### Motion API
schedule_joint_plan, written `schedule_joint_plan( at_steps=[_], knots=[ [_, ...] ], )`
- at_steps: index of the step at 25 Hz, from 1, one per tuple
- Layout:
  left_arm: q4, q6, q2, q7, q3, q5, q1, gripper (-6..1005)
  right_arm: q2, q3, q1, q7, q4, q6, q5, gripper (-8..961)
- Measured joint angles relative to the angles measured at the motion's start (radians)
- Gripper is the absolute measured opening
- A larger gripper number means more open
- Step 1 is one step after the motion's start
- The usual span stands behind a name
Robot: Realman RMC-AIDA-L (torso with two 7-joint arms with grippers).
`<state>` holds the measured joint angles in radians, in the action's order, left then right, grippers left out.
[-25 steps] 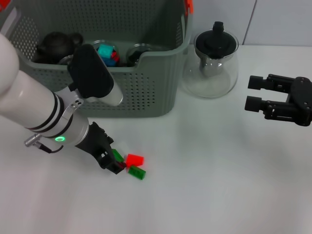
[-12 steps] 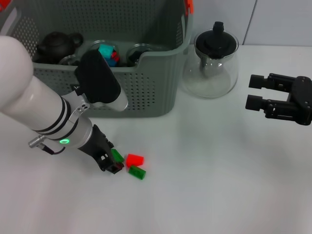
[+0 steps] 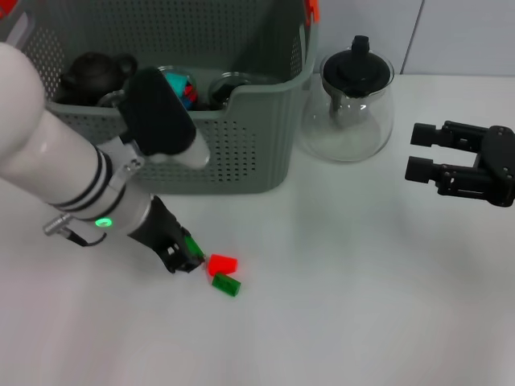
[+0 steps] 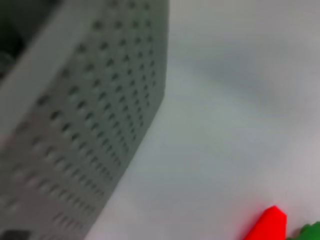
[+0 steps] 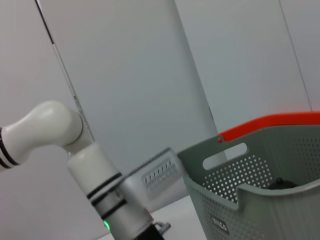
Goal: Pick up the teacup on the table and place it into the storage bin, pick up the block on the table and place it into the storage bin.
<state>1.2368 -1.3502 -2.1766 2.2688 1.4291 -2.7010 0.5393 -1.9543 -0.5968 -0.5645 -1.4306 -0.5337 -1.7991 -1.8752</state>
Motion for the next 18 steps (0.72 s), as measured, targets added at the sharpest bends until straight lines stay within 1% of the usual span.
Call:
schedule_joint_plan(
  at_steps=[2, 4, 5, 6, 7, 8, 9, 10, 11, 13, 14, 16, 18],
  knots=[
    [0.052, -0.049, 0.000, 0.005, -0.034, 0.018, -0.013, 441, 0.001, 0.000, 0.000, 0.000, 0.000, 0.000, 0.000, 789],
    [0.123, -0.130, 0.001, 0.011, -0.107, 0.073, -0.024, 408, 0.001, 0.000, 0.000, 0.000, 0.000, 0.000, -0.001, 789],
    [0.154, -0.178, 0.002, 0.014, -0.155, 0.117, -0.025, 408, 0.001, 0.000, 0.000, 0.000, 0.000, -0.001, -0.001, 789],
    [0.191, -0.242, 0.005, 0.017, -0.222, 0.180, -0.023, 408, 0.002, 0.000, 0.000, -0.001, 0.000, -0.002, -0.001, 789],
    [0.231, -0.333, 0.010, 0.019, -0.337, 0.293, -0.011, 408, 0.002, 0.000, 0.001, -0.002, -0.001, -0.003, -0.001, 789],
    [0.237, -0.360, 0.011, 0.019, -0.371, 0.327, -0.006, 407, 0.002, 0.000, 0.001, -0.003, -0.002, -0.004, -0.001, 789],
    [0.252, -0.424, 0.017, 0.018, -0.468, 0.423, 0.016, 407, 0.002, 0.000, 0.001, -0.003, -0.002, -0.004, -0.001, 789],
    [0.255, -0.463, 0.021, 0.016, -0.532, 0.493, 0.030, 407, 0.002, 0.000, 0.001, -0.003, -0.002, -0.005, -0.001, 789],
    [0.253, -0.503, 0.034, 0.014, -0.619, 0.590, 0.060, 407, 0.002, 0.000, 0.001, -0.002, -0.002, -0.005, -0.001, 789],
    [0.233, -0.513, 0.069, 0.013, -0.719, 0.722, 0.108, 407, 0.001, 0.000, 0.001, 0.000, -0.002, -0.004, -0.001, 789],
    [0.227, -0.500, 0.081, 0.014, -0.737, 0.752, 0.121, 408, 0.001, 0.000, 0.001, 0.001, -0.002, -0.004, -0.001, 789],
    [0.214, -0.401, 0.104, 0.019, -0.730, 0.770, 0.144, 408, 0.000, 0.000, -0.001, 0.002, -0.002, -0.004, -0.002, 789],
    [0.193, -0.234, 0.115, 0.040, -0.677, 0.709, 0.164, 408, -0.002, -0.001, -0.001, 0.002, -0.003, -0.005, -0.003, 789]
  ],
)
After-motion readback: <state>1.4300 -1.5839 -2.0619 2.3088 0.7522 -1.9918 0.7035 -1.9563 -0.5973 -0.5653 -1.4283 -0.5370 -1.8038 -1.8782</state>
